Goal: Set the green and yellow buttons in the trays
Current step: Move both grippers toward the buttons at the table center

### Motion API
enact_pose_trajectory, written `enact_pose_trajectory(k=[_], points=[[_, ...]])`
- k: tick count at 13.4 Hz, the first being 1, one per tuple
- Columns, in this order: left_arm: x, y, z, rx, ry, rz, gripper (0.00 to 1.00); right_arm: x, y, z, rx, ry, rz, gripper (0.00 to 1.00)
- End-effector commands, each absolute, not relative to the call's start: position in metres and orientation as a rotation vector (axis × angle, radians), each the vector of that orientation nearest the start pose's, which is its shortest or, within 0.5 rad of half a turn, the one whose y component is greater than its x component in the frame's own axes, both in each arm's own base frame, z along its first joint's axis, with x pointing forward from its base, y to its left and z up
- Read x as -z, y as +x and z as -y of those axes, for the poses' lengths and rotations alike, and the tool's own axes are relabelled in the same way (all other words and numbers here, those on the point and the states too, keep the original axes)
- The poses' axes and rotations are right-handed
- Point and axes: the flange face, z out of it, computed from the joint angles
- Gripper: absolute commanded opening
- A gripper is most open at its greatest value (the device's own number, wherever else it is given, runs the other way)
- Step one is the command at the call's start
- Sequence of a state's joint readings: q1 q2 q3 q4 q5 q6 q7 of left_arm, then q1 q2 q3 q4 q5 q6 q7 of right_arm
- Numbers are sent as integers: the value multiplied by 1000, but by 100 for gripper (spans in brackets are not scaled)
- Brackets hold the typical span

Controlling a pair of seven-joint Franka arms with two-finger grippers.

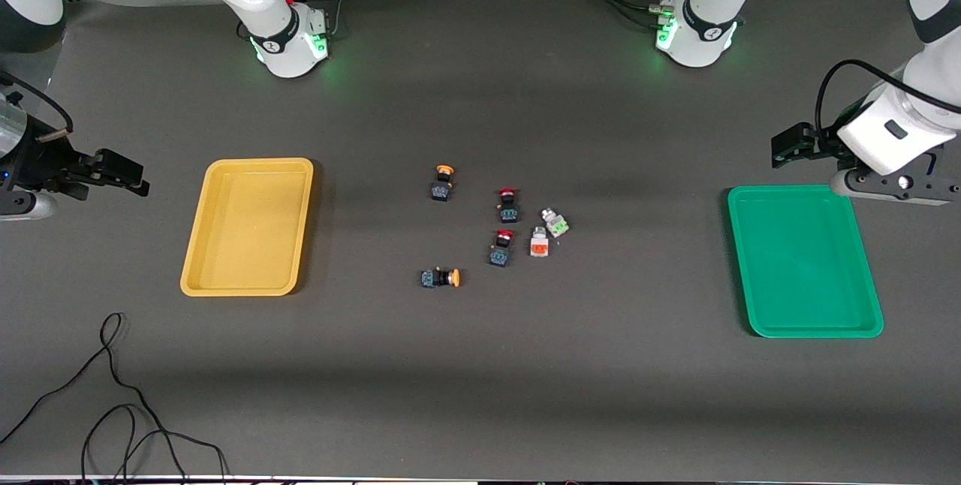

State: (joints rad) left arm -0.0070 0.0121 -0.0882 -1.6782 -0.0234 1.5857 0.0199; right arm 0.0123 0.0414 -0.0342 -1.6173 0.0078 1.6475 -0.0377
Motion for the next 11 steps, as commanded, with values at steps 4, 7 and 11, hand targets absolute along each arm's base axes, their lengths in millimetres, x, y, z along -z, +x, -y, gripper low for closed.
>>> enact_pose_trajectory(k=[4, 7, 11], points=[[-574, 550, 47, -194, -3143, -161, 100, -581, 568, -22, -75, -3139, 96, 100], [-574, 550, 48, -195, -3133, -161, 100, -568, 560, -80, -105, -3148, 24, 100], [-574, 549, 54, -202, -3132, -89, 96, -542, 537, -186, -77, -3154, -69, 100]])
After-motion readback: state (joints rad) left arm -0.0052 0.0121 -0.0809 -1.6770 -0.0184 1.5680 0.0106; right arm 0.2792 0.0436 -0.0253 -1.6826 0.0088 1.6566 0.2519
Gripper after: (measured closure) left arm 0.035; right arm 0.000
